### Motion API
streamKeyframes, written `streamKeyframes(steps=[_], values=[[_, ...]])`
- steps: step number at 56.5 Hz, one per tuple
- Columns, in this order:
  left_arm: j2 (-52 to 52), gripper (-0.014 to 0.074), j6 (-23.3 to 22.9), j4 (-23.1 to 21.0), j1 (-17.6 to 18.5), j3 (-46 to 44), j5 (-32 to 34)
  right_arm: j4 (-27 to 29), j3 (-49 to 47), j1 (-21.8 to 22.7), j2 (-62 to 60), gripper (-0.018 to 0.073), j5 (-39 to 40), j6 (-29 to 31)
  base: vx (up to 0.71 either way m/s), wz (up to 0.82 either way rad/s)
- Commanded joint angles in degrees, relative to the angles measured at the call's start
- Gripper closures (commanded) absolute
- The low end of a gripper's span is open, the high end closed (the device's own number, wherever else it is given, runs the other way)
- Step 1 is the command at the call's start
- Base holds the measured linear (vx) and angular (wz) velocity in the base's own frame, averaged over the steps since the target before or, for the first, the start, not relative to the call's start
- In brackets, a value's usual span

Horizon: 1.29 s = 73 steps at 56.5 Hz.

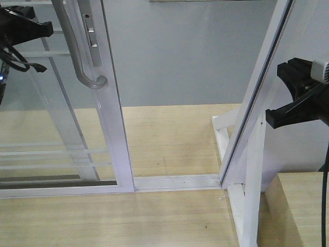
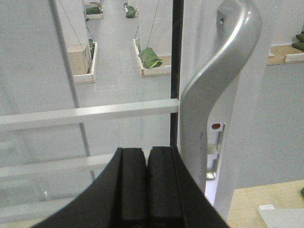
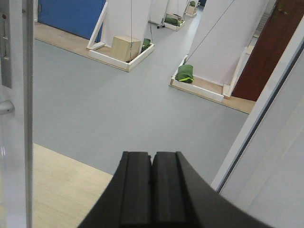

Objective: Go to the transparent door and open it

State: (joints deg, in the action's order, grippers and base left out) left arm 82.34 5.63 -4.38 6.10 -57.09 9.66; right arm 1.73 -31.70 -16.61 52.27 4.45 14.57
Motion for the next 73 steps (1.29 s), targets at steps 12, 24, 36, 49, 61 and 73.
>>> streamKeyframes(steps=[12, 24, 36, 49, 61, 73], values=[[-18.87, 0.0596, -0.43, -0.36, 0.27, 11.42, 0.81, 1.89, -1.65, 0.33, -0.43, 0.0565, 4.73, -0.2, 0.0, 0.0], [-34.08, 0.0596, -0.09, 1.51, 0.27, 23.27, -2.68, 1.89, -1.65, 0.33, -4.48, 0.0565, -0.71, -0.2, 0.0, 0.0], [-50.59, 0.0596, -0.55, 0.85, 0.27, 31.94, -10.74, 1.89, -1.65, 0.33, -14.15, 0.0565, -9.0, -0.25, 0.0, 0.0], [-62.99, 0.0596, -0.55, -2.6, 0.27, 36.16, -20.38, 1.89, 6.5, 0.33, -27.75, 0.0565, -13.49, -2.87, 0.0, 0.0], [-68.83, 0.0596, -0.43, -3.49, 0.27, 38.53, -21.75, 1.66, 13.36, 0.33, -36.26, 0.0565, -13.11, -3.71, 0.0, 0.0], [-68.99, 0.0596, -0.43, -3.43, 0.27, 38.75, -21.72, 1.43, 13.88, 0.33, -36.48, 0.0565, -10.39, -3.41, 0.0, 0.0]])
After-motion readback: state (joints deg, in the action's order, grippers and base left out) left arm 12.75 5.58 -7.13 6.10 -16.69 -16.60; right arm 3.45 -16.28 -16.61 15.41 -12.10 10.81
